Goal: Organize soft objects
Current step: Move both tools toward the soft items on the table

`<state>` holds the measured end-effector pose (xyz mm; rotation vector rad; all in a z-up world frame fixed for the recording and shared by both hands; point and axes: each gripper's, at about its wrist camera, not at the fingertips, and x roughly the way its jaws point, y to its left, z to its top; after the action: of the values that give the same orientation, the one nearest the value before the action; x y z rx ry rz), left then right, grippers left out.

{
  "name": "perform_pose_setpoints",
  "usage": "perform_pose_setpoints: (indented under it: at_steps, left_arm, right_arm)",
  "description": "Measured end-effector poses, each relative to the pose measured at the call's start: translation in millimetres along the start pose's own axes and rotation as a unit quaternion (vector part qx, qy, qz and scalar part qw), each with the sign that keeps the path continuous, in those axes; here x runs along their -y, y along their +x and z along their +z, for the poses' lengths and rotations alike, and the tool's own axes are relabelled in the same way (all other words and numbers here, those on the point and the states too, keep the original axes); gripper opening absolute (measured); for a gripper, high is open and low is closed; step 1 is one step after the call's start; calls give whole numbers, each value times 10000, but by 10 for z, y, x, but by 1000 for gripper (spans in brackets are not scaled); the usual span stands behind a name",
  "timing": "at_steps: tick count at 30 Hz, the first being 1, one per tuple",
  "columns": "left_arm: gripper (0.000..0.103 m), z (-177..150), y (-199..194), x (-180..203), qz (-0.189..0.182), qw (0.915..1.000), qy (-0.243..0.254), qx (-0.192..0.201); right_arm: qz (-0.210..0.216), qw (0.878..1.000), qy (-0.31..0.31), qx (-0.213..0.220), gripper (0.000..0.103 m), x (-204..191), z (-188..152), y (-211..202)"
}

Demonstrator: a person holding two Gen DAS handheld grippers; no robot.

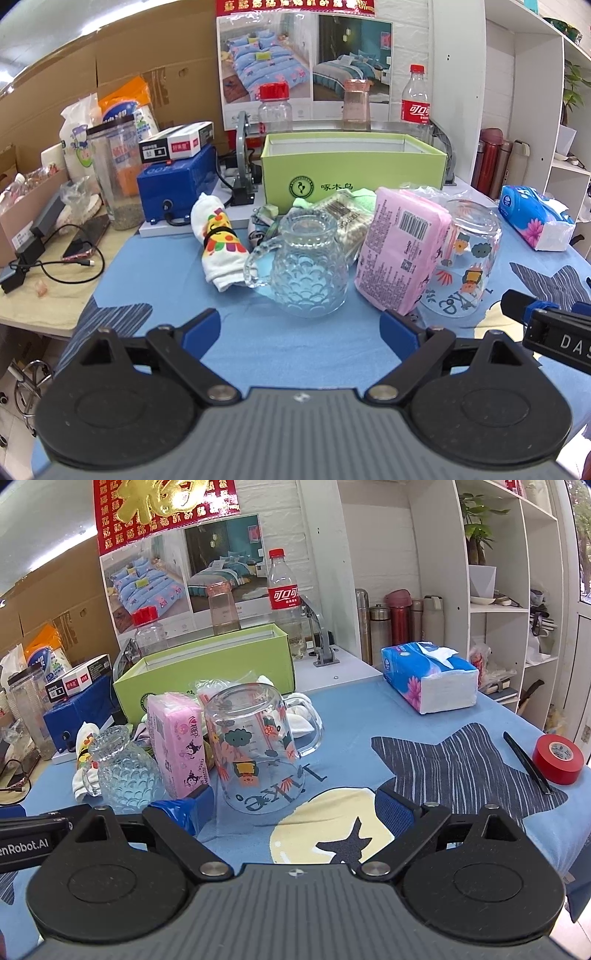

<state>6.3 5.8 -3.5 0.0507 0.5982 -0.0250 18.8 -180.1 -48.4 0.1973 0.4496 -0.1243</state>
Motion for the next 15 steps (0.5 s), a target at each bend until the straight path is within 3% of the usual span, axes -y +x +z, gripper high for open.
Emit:
perform_pose_setpoints:
  at_steps: [15]
  left_arm:
    - [93,-3,35,-29,1,10000,-56,-45]
  right_arm:
    - [7,10000,-70,-36,82,-32,-17,17]
